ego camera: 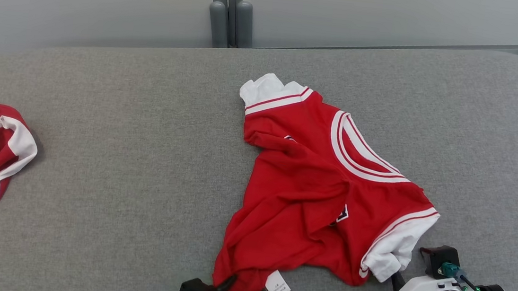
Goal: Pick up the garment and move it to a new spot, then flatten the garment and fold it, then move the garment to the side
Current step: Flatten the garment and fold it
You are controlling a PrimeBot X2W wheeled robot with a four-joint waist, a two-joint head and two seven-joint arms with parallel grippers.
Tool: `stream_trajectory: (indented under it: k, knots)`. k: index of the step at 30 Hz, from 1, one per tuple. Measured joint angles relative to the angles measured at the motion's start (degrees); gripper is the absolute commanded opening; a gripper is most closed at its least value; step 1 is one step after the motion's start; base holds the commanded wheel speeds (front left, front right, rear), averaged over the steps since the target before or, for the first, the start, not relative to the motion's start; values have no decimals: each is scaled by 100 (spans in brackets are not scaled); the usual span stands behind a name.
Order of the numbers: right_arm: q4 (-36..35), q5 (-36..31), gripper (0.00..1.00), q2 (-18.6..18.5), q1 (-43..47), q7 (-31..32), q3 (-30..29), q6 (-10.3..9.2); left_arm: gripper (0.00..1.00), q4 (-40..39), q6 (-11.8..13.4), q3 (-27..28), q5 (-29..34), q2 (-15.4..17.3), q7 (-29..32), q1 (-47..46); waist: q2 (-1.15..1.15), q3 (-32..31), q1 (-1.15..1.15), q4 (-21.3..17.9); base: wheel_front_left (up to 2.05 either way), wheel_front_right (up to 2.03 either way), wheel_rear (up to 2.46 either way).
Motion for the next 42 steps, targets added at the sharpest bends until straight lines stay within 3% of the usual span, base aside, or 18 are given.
stream_trajectory:
  k: [8, 9, 12, 13, 14, 15, 19, 23, 31, 36, 42]
  knots:
    - [142, 10, 100, 16, -41, -114, 1, 0, 98, 129, 0, -162, -113, 0, -3, -15, 0, 6, 0, -17, 0, 0, 0]
    - [152, 14, 100, 20, -51, -121, 2, 0, 92, 149, 0, -167, -113, 5, -4, -19, 0, 17, 0, -19, 0, 0, 0]
    - [234, 54, 100, 37, -138, -124, 98, -7, 47, 250, -1, -154, -170, 4, -20, -116, 0, 76, 0, -25, 0, 0, 0]
    - [272, 86, 99, 37, -175, -112, 126, -7, 37, 281, -1, -151, -178, 4, -42, -148, 0, 92, 0, -29, 0, 0, 0]
    - [319, 101, 56, 38, -227, -104, 163, -7, 13, 320, -1, -147, -210, 3, -44, -179, 0, 109, 0, -37, 0, 0, 0]
    - [371, 159, 0, 44, -263, -82, 198, -7, 0, 366, -1, -159, -234, 1, -46, -207, 0, 122, 0, -46, 0, 0, 0]
    - [466, 447, 0, 92, -353, -85, 190, 1, 0, 403, -1, -231, -571, -2, -38, -233, 0, 101, 0, -59, 0, 0, 0]
    - [141, 1155, 0, 35, -300, -75, -82, 2, 0, -310, -1, -68, -1490, 48, -54, -79, 0, -24, 0, -65, 0, 0, 0]
    - [-2072, 3134, 0, -623, 185, 787, -490, -2, 0, -3042, 45, 323, -2716, 1183, 177, 486, 0, -431, 0, -129, 0, 0, 0]
    - [-3296, 3901, 0, -778, 419, 1352, -951, -2, 0, -4063, 215, 563, -3100, 1451, 427, 766, 0, -578, 0, -237, 0, 0, 0]
    - [-4143, 4220, 0, -711, 511, 1783, -1330, -3, 0, -4801, 300, 570, -3272, 1651, 675, 917, 0, -602, 0, -308, 0, 0, 0]
